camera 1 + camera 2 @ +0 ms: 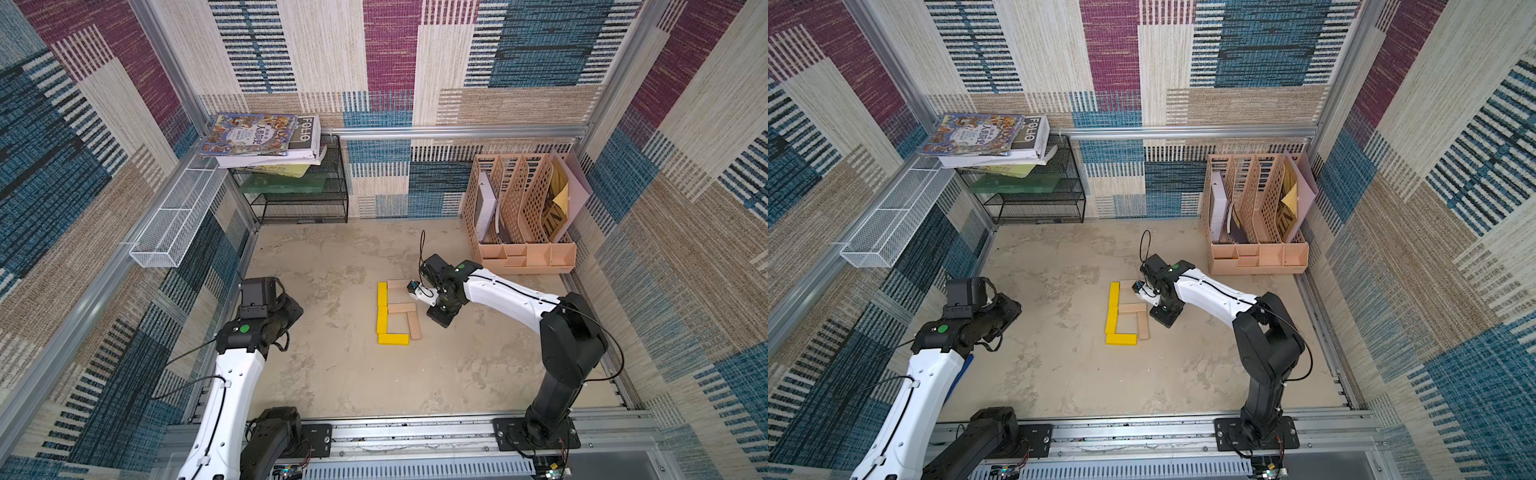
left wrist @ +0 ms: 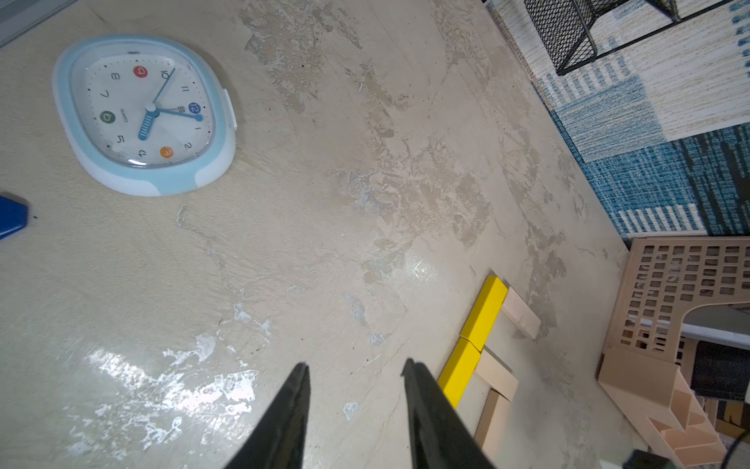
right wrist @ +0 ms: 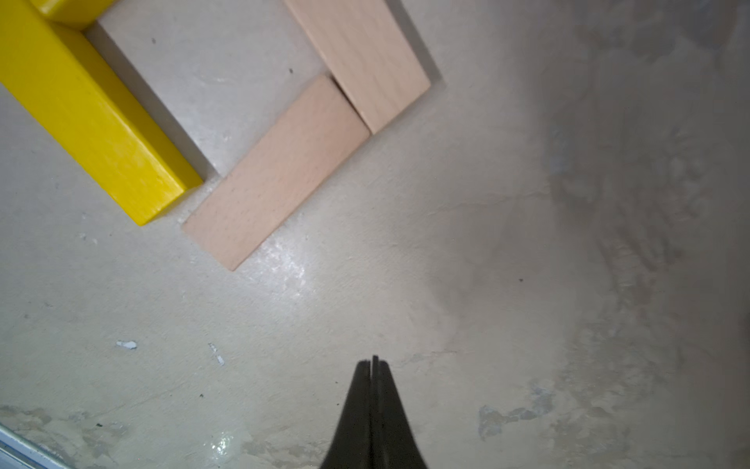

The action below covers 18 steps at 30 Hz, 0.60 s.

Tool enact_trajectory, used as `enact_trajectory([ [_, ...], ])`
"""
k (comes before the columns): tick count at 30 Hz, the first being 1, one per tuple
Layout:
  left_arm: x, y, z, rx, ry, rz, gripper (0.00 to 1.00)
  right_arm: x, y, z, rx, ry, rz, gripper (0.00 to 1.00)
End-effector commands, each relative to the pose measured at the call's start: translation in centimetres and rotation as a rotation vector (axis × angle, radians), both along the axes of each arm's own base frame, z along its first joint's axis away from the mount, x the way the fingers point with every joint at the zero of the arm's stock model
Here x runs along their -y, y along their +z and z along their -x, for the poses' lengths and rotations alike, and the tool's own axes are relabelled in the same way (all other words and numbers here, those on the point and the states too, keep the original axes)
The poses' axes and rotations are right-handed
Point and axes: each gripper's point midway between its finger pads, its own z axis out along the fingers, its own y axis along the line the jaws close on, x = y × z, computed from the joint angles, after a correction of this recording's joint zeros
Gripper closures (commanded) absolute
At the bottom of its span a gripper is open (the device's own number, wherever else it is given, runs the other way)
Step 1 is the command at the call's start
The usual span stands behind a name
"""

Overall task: Assemble the number 6 with building blocks
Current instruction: Adjust the building block at the center of the board.

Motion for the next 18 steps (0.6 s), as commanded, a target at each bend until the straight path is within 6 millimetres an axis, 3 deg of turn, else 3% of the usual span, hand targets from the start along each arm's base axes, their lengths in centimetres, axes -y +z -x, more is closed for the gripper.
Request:
enact_trajectory([
  [1, 0.0, 0.0, 0.1, 0.010, 0.008, 0.004, 0.57, -1.3, -0.9, 0.9, -0.043, -0.025, -0.072, 0.97],
  [9, 0.0, 0.1, 0.0, 0.008, 0.003, 0.000, 0.57, -3.6, -3.1, 2.3, -0.091, -0.007, -0.088, 0.98],
  [18, -0.1, 0.0, 0.1, 0.004, 0.002, -0.005, 0.57, -4.5, -3.4, 2.7, -0.096, 0.008, -0.091, 0.98],
])
